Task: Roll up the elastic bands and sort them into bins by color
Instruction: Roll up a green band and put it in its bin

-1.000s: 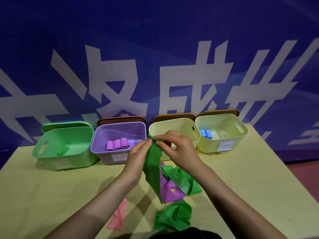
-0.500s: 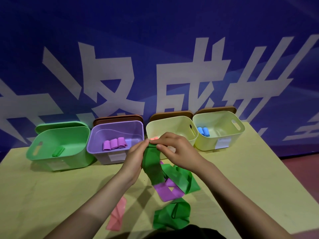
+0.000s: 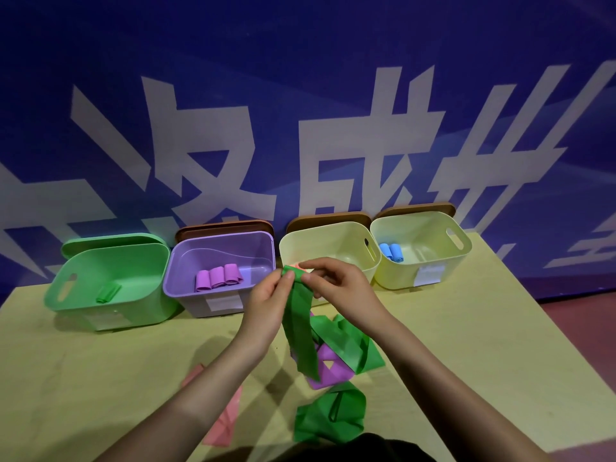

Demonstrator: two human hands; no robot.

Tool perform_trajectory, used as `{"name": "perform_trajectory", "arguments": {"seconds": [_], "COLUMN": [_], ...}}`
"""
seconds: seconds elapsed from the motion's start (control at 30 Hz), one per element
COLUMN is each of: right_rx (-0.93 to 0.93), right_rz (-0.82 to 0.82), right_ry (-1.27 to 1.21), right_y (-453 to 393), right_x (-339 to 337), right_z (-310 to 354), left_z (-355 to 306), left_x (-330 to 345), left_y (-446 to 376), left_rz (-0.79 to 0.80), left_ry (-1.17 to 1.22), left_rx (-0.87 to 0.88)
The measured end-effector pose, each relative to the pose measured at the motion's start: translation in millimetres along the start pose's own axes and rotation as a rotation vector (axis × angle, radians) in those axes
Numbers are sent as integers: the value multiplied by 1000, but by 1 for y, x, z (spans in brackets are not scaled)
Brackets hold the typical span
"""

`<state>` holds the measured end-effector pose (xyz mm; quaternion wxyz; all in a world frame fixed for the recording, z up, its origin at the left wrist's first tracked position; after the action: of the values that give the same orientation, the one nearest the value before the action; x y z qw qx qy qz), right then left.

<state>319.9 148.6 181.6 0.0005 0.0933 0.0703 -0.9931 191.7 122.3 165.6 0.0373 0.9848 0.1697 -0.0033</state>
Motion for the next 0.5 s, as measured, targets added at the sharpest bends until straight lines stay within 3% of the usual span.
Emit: {"name": "perform_trajectory", "arguments": {"seconds": [0.1,0.33,0.5], "right_rx": [6,-21,-67], "right_rz": [1,51,49], "right_ry": [20,54,107], "right_y": [0,-5,-7], "right_x": [0,-4,-3], "right_z": [-2,2,8], "left_z": [-6,-8,-11], "left_x": [3,12,9], "left_y": [1,-2,-5], "left_rz": [17,111,80], "left_ry": [-31,-2,-34], "left_rx": [64,-15,41]}}
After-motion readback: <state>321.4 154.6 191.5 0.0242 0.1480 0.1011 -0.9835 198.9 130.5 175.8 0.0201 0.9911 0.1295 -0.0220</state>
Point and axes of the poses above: each hand's wrist, its own y-axis away from the middle knuckle, its own x-axis out of the palm, z = x × y, the point moved 9 cm from there along -y, towards the middle knuckle, and after that the axes turned 14 degrees about -z, right-handed, at the moved point
